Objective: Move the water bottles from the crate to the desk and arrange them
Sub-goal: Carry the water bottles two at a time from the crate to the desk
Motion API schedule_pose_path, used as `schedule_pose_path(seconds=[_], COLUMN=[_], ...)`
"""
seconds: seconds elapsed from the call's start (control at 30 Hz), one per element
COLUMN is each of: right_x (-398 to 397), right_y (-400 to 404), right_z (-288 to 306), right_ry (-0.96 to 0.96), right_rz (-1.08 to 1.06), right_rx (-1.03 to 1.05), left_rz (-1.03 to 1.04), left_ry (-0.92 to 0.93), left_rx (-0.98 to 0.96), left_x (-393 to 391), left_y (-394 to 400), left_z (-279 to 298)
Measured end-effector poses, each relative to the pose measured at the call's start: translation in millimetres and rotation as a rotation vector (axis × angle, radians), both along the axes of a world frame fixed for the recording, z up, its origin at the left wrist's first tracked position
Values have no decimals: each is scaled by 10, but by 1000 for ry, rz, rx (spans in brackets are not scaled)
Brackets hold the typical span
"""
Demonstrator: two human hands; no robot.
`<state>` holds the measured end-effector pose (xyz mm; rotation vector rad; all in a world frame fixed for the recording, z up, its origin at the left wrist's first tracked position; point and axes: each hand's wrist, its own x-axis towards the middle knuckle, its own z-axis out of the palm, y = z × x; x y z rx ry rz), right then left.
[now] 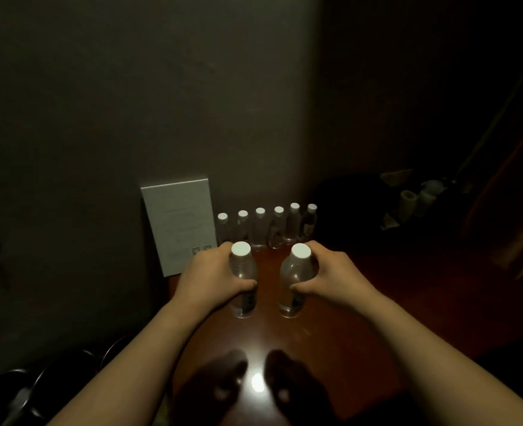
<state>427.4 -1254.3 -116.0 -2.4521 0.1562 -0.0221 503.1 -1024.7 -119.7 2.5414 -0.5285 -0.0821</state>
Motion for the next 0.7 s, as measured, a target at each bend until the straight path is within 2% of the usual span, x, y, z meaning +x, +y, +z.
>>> schedule_pose_path(seconds=[0.33,0.7], right_x=[1007,1937], right_y=[-23,-28], right_z=[-368,-1038], right_ry=[6,115], right_rz=[-7,-7], right_rx=[7,16], left_rz=[146,242], left_ry=[55,142], left_rx=[-61,-71], left_x=[871,1578], left_y=[-108,-306], left_z=[-501,-1108])
